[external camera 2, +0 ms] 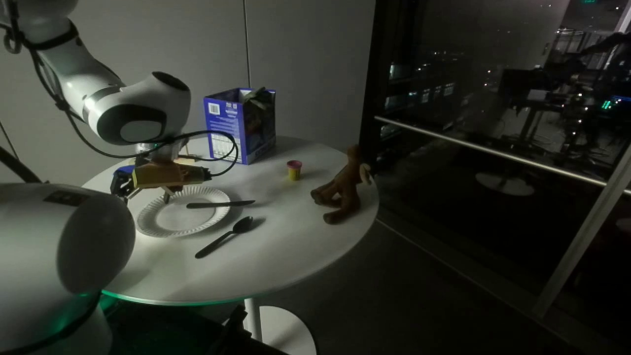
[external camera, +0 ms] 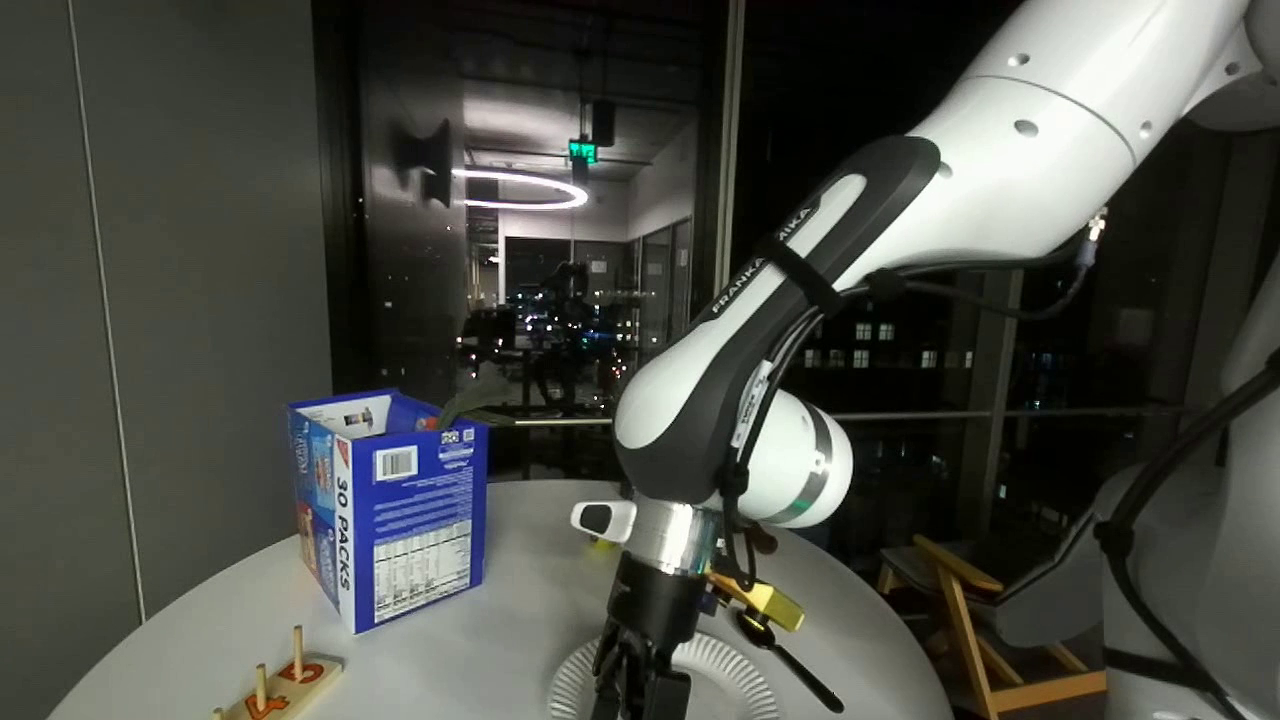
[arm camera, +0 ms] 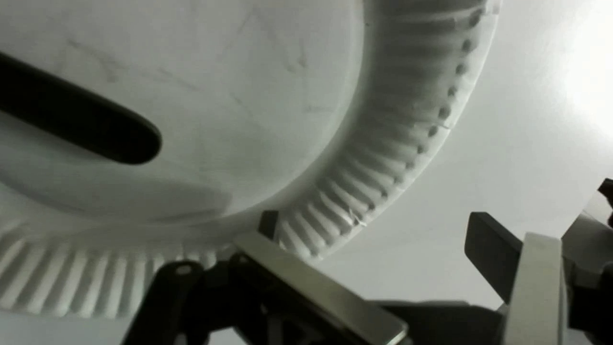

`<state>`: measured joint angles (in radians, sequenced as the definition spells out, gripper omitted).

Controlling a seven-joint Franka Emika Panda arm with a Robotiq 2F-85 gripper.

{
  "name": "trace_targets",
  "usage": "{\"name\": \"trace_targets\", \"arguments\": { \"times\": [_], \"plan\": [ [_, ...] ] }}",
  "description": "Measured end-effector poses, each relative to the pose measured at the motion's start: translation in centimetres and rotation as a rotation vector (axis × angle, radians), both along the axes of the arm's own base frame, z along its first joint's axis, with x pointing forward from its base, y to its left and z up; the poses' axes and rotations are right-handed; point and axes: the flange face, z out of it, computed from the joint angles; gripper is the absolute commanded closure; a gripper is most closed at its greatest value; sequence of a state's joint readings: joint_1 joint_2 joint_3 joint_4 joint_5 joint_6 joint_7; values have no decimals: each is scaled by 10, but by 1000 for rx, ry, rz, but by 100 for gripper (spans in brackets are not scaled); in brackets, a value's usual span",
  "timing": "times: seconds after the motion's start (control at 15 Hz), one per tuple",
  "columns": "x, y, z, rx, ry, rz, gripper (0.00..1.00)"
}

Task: Remove the spoon and knife from the white plate then place the radish from the blue box on the plate.

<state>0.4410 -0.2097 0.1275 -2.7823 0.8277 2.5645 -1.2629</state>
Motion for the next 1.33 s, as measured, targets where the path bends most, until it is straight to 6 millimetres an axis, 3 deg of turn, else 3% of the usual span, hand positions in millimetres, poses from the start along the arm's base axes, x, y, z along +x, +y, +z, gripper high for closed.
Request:
{"name": "trace_targets", "arguments": {
  "times": [0.33,0.53,0.73,1.0,1.33],
  "plan": [
    [6,-4,3,-15,-7,-5,0],
    [39,-17,41,-45,-113,-115,0],
    [49,-23,71,-68,-180,-261,0],
    [53,-20,90,-110,-233,-454,0],
    [61,-22,97,-134,-276,-700,0]
  ]
}}
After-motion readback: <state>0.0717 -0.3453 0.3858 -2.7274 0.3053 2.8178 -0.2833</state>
